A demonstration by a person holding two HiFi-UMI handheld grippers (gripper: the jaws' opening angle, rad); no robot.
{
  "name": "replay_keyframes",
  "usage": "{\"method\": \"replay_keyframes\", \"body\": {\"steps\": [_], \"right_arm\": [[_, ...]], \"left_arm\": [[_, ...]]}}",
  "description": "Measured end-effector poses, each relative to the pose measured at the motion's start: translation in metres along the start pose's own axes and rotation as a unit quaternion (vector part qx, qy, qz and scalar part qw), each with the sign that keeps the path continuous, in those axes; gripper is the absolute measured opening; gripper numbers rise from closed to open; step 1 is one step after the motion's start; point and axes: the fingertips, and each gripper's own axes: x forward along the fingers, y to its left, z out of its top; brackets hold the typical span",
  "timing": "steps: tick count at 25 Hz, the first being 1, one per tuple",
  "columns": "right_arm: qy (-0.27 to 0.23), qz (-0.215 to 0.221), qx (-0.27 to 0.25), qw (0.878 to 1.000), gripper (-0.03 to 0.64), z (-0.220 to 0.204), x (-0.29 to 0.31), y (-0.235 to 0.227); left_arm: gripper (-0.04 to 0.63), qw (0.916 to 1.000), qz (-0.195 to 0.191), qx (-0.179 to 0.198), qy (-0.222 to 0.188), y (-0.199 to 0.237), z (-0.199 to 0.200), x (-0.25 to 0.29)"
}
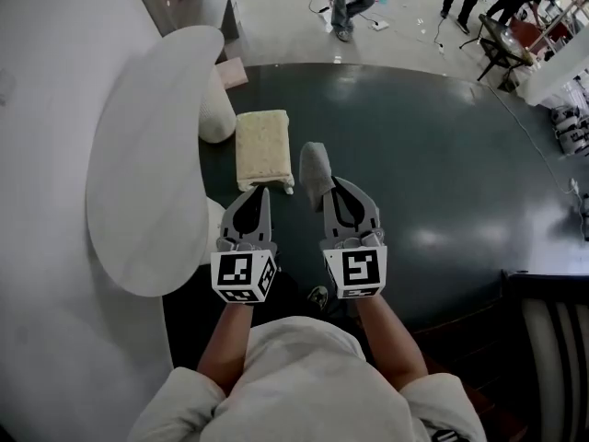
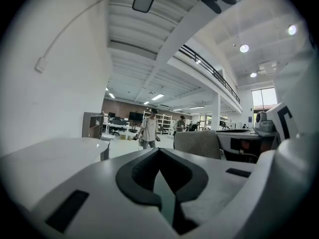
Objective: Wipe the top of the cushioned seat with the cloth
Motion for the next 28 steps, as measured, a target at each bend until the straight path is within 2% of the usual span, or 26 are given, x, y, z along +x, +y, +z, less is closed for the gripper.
{"method": "replay_keyframes", "body": {"steps": [4, 8, 13, 18, 21, 24, 28], "right_arm": [[0.016, 0.018, -0.014, 1.000, 0.012, 0.000, 0.043, 0.023], [0.024, 0.018, -0.058, 0.998, 0.012, 0.011, 0.080, 0.046], [0.035, 0.035, -0.055, 0.997, 0.012, 0.007, 0.102, 0.072], [0.062, 0.065, -0.105, 0.990, 0.012, -0.005, 0.107, 0.089], [0.070, 0.069, -0.105, 0.990, 0.012, -0.010, 0.112, 0.087], [0.077, 0.058, -0.071, 0.993, 0.013, -0.016, 0.124, 0.080], [0.085, 0.060, -0.056, 0.993, 0.012, -0.023, 0.147, 0.063]], "left_arm": [[0.011, 0.9999, 0.003, -0.012, -0.003, 0.040, 0.004, 0.014], [0.011, 0.9998, 0.001, -0.019, -0.003, 0.077, 0.009, 0.026], [0.011, 0.9997, -0.007, -0.021, 0.004, 0.101, 0.005, 0.034], [0.011, 0.9992, -0.021, -0.030, 0.017, 0.115, 0.001, 0.041], [0.011, 0.9988, -0.028, -0.031, 0.026, 0.117, -0.005, 0.050], [0.011, 0.9987, -0.029, -0.029, 0.032, 0.123, -0.007, 0.063], [0.011, 0.9986, -0.023, -0.025, 0.040, 0.133, -0.010, 0.087]]}}
